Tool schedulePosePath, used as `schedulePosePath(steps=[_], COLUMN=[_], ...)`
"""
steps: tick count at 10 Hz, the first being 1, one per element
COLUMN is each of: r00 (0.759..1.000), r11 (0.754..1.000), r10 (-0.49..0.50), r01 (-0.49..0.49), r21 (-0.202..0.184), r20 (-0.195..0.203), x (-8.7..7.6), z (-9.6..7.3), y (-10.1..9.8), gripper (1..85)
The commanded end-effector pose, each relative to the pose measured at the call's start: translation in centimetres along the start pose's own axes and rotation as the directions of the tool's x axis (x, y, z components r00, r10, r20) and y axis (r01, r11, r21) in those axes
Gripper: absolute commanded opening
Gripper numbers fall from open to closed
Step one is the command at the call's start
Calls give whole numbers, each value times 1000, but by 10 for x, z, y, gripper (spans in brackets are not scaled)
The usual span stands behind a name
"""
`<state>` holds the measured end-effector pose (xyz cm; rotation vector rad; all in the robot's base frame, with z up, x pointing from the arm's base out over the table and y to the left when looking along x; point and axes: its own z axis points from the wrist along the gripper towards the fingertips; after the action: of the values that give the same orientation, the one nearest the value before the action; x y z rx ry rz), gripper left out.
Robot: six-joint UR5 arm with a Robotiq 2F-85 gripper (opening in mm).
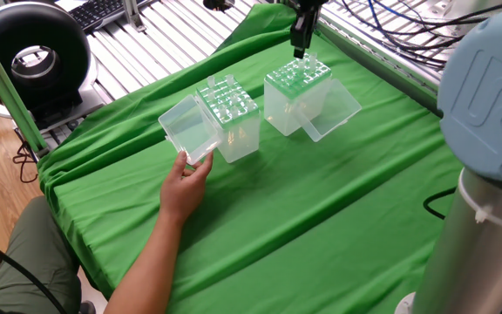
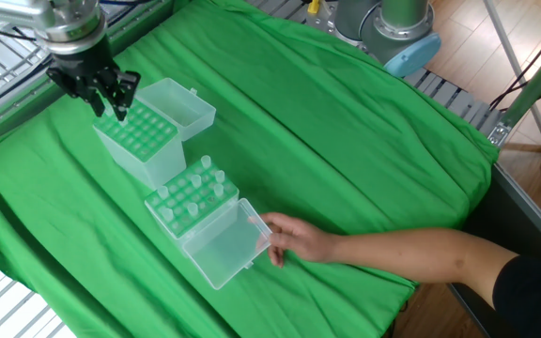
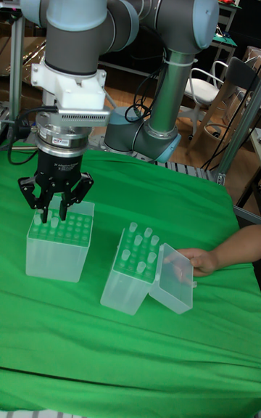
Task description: Insert a large pipette tip into the holder for large pipette tips
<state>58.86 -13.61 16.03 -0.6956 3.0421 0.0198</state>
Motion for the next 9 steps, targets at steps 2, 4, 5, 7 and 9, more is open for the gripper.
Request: schedulePosePath(steps=[2,4,5,7,9], r00=[999,999,999,999,999], r11=[1000,999,999,999,999], r10=[11,22,26,26,29], r01=[-10,-21,-26,-26,-29], r21=[-12,-24,-24,-27,-27], r20=[32,29,28,19,14], x=[-6,-5,-4,1,8], z=[13,14,15,15,16], y=[2,7,10,11,13], gripper=[370,370,370,370,367])
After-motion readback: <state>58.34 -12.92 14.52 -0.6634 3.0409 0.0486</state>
